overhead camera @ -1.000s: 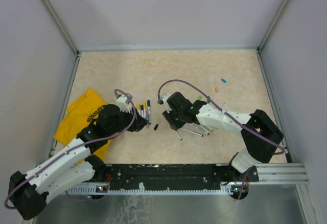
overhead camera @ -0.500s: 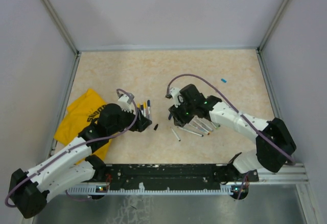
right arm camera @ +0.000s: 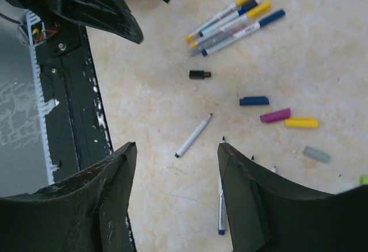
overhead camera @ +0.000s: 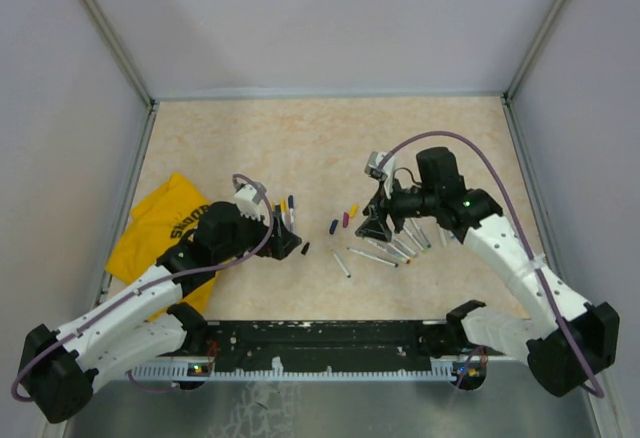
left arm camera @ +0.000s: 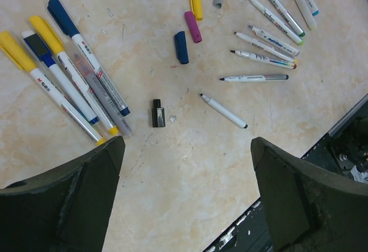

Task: Open the pen caps
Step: Adjust the pen cap at the center of the board.

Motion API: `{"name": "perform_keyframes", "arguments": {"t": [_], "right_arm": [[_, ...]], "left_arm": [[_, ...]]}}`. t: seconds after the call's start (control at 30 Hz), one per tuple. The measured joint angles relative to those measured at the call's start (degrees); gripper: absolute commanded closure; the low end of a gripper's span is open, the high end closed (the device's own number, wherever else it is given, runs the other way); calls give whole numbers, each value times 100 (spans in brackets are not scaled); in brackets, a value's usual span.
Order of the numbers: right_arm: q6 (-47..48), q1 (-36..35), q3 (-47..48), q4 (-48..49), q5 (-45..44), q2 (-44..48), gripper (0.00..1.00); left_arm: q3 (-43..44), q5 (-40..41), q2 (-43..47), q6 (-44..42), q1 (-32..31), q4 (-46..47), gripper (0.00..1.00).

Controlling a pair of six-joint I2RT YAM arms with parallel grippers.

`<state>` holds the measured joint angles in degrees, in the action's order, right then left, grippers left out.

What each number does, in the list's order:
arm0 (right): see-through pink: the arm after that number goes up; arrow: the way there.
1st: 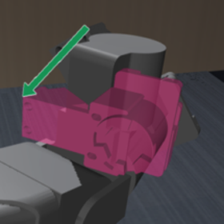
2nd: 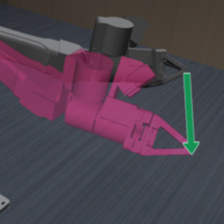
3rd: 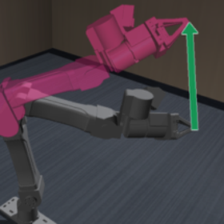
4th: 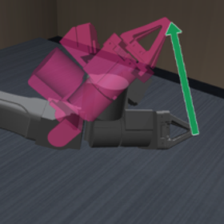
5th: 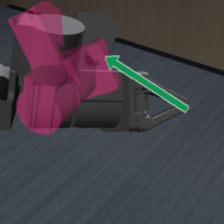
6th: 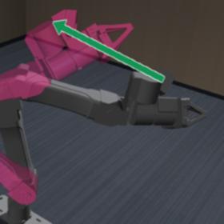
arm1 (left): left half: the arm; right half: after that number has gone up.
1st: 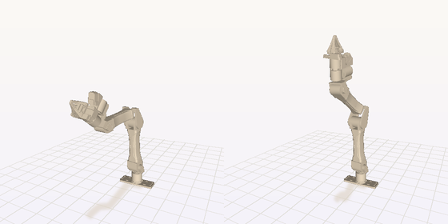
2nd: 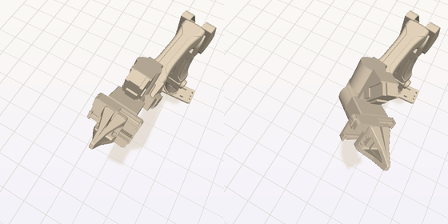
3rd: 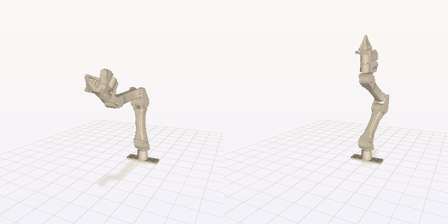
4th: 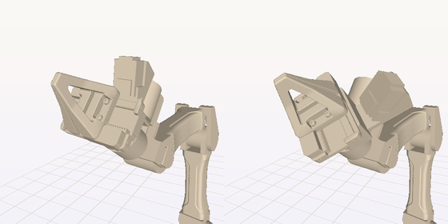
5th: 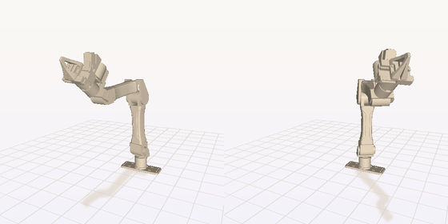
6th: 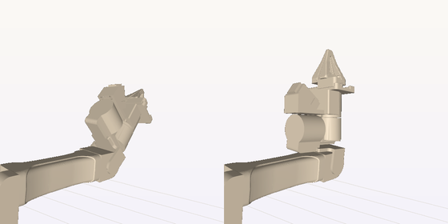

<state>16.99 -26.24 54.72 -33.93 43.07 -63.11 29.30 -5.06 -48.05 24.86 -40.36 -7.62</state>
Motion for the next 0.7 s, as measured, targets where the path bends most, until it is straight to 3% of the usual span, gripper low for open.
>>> {"name": "perform_keyframes", "arguments": {"t": [0.33,0.5,0.7], "right_arm": [[197,50,-968,935,1388,938,27],[518,68,-1102,968,1139,1117,26],[758,92,-1123,935,579,1082,26]], "left_arm": [[170,-72,-227,-46,0,-85,14],[170,-164,-308,-28,0,-17,19],[190,-232,-789,-22,0,98,31]]}}
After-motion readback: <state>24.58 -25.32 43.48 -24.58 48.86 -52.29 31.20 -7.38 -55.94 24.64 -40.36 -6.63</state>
